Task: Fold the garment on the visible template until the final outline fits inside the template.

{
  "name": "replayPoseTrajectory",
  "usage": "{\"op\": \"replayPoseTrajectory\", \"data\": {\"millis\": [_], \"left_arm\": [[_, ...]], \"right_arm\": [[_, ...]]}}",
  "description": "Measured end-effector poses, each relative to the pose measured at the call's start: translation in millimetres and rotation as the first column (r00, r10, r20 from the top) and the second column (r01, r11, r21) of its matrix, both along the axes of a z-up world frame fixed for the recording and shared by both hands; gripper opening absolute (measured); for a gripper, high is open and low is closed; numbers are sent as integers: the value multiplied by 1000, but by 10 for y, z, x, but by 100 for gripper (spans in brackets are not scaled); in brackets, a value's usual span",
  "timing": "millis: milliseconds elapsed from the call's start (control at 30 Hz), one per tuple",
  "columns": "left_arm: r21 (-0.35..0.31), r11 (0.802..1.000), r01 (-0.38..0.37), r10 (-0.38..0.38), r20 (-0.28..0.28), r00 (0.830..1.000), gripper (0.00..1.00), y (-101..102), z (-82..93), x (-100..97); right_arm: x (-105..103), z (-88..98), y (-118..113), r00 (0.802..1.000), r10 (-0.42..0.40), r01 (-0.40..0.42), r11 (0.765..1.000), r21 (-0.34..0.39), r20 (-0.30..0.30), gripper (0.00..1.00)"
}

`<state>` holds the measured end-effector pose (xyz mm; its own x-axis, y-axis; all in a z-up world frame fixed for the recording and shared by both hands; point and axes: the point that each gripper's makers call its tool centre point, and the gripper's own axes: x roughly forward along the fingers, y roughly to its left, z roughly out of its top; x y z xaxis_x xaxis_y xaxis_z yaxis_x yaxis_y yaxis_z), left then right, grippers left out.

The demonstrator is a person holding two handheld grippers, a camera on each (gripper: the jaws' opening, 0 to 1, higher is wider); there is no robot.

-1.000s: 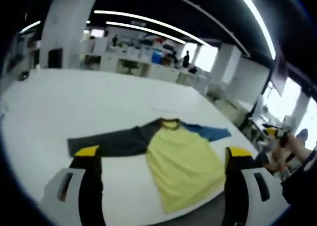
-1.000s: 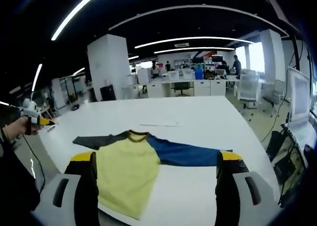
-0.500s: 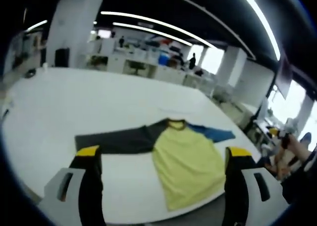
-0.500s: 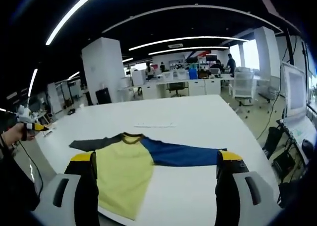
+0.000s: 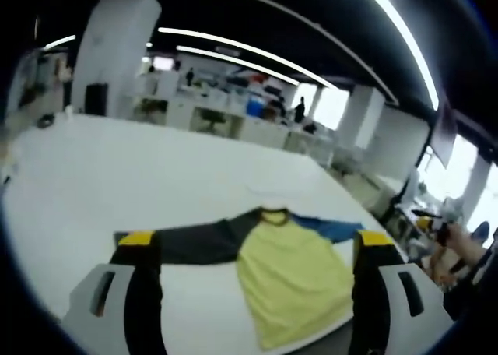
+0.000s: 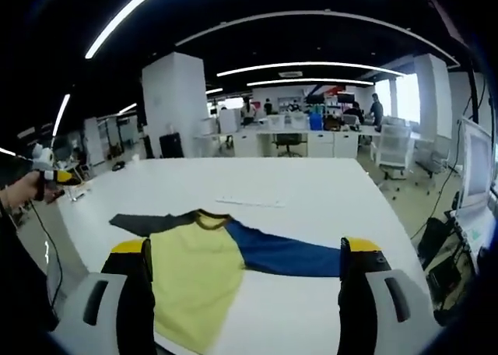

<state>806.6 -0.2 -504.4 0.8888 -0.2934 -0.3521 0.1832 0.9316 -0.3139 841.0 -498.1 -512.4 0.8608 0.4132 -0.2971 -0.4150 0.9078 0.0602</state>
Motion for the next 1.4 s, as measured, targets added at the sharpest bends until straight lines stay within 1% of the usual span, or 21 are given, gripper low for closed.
{"op": "replayPoseTrajectory", "data": {"millis": [33,100,167,233,300,400,467,567,733,833,967,1200,1400], "left_arm": [[28,1000,-5,4,8,1000,98,-1,8,-7],[48,999,-2,2,8,1000,99,-23,-15,-14],[40,999,13,-14,10,1000,99,-84,-35,-35],[28,999,40,-39,-4,999,99,-160,-64,-61],[42,997,57,-56,-24,998,99,-165,-119,-75],[57,996,70,-69,-23,997,99,-181,-108,-74],[57,995,77,-76,-21,997,99,-202,-93,-59],[67,994,91,-89,-32,996,99,-239,-122,-20],[57,994,94,-92,-39,995,99,-286,-150,52],[58,993,104,-101,-48,994,99,-330,-177,88],[55,993,108,-104,-59,993,99,-350,-209,133],[52,994,92,-88,-73,993,99,-346,-254,234],[57,994,97,-90,-104,990,99,-412,-338,276]], "right_arm": [[21,-39,-33,1000,-2,2,1000,24,-16,100],[32,-115,-72,999,-1,2,1000,26,-42,100],[35,-138,-91,999,2,-2,1000,9,-44,100],[46,-135,-97,999,1,0,1000,11,-39,100],[56,-138,-98,999,-2,2,1000,21,-35,100],[60,-202,-89,999,1,0,1000,22,-47,100],[36,-244,-83,999,8,-7,1000,19,-51,100],[38,-302,-129,998,-2,4,1000,25,-65,100],[91,-386,-223,996,-25,27,999,28,-81,100],[177,-438,-268,996,-34,36,999,23,-87,100],[307,-511,-319,995,-40,42,999,23,-95,95],[559,-710,-386,991,-37,38,999,8,-127,92],[774,-900,-513,988,-44,42,999,-15,-150,86]]}}
